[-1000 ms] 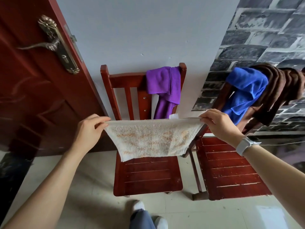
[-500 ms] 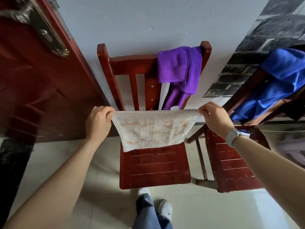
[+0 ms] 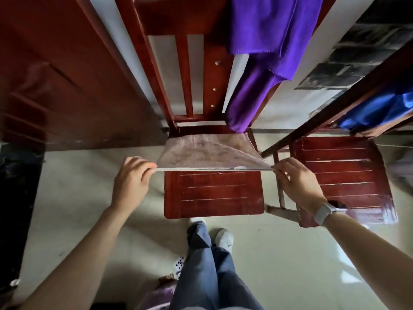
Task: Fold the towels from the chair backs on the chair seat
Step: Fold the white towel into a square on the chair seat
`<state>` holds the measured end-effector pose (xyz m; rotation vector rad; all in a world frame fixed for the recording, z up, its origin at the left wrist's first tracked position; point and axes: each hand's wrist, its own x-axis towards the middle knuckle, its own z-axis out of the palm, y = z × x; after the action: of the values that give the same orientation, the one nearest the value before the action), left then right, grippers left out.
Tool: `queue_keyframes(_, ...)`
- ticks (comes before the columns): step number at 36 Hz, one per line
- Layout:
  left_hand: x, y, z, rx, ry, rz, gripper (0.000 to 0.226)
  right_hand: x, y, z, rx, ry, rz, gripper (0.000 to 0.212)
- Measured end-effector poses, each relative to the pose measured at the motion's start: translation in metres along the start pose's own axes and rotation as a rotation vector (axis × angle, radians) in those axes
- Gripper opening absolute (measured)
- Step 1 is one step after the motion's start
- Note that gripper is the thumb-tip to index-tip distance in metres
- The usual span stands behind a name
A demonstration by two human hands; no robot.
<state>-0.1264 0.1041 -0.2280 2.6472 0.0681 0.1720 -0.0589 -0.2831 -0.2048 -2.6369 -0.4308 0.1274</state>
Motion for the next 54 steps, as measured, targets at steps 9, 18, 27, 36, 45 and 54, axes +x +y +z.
queue_keyframes(9,-0.111,-0.024,0.088,0.029,-0.424,-0.192,0.01,-0.092,0.038,0.095,-0.059,-0.449,0.145,0.013)
queue_keyframes(18,-0.13,-0.033,0.12,-0.055,-0.566,-0.361,0.014,-0.109,0.052,0.14,0.042,-0.589,0.431,0.019)
queue_keyframes(27,-0.053,-0.039,0.121,-0.345,-0.332,-0.596,0.022,-0.042,0.041,0.14,0.467,-0.219,0.741,0.017)
queue_keyframes(36,0.03,-0.052,0.15,-0.344,-0.21,-0.491,0.022,0.031,0.055,0.173,0.469,0.009,0.795,0.021)
queue_keyframes(45,0.066,-0.088,0.196,-0.278,-0.229,-0.408,0.021,0.072,0.078,0.208,0.366,0.019,0.798,0.023)
queue_keyframes(54,0.075,-0.099,0.219,-0.201,-0.181,-0.364,0.022,0.088,0.078,0.22,0.249,-0.001,0.815,0.024)
